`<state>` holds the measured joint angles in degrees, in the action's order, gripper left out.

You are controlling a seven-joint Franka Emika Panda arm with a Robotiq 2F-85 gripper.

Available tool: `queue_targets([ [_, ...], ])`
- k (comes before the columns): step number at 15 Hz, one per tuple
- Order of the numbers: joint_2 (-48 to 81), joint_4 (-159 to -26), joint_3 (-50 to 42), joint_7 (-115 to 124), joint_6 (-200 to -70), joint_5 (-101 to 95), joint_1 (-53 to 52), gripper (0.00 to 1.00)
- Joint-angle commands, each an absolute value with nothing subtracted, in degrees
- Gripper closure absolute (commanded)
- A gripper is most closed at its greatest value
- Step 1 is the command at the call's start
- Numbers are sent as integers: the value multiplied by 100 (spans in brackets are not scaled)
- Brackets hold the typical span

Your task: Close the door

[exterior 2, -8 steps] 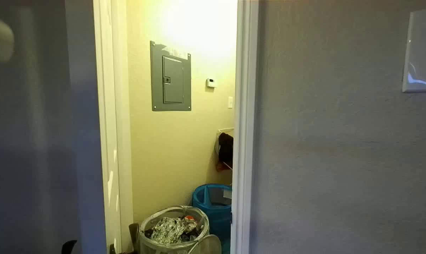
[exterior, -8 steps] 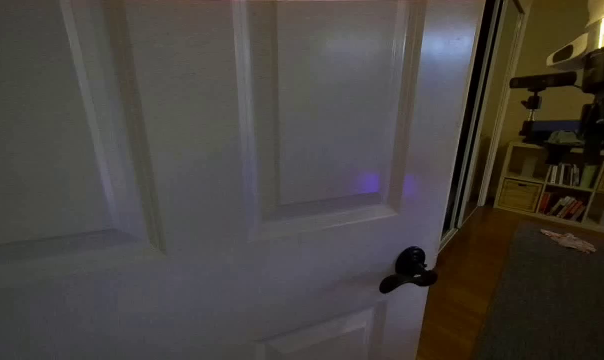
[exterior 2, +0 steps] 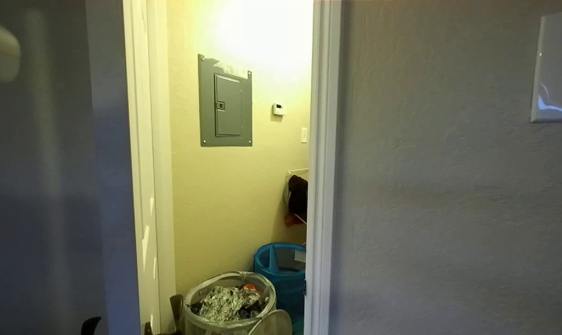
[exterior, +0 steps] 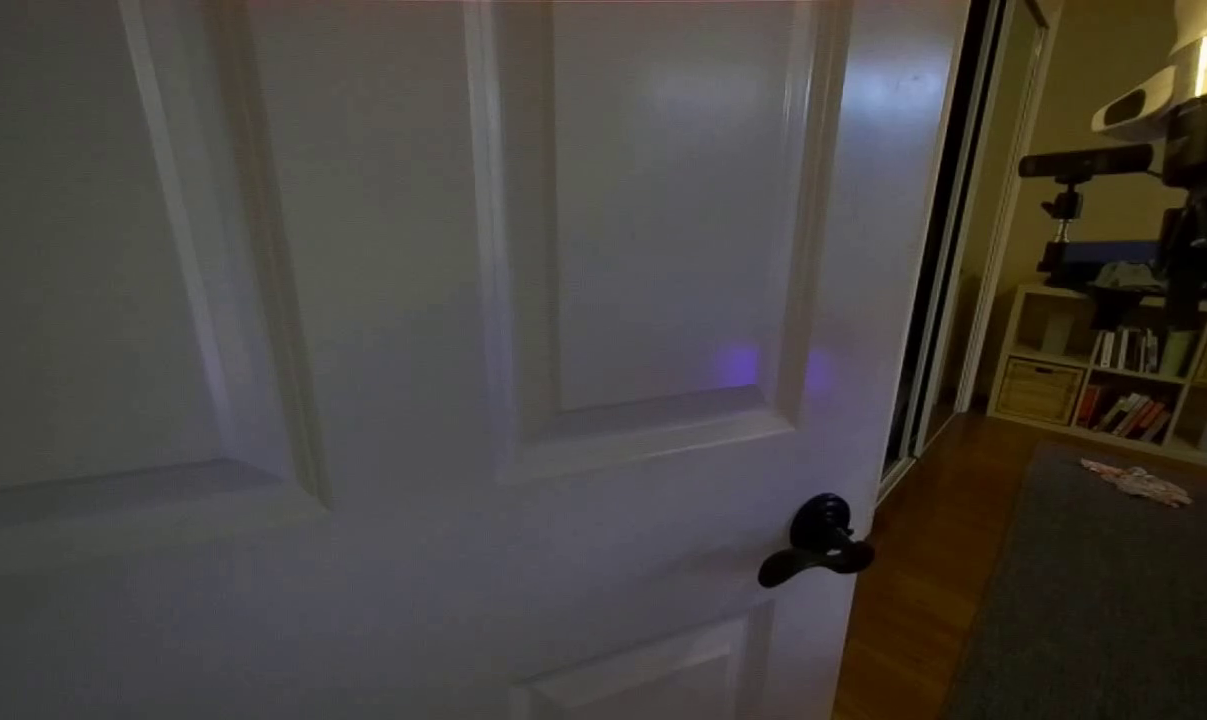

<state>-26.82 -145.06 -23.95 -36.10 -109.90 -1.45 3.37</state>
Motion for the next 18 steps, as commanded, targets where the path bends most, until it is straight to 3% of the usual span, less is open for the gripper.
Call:
queue_targets([
  [1, -2664, -14567, -2036, -3324, -11205, -81, 570, 0],
  [18, -3092, -15178, -501, -607, -13349, 533, 413, 0],
])
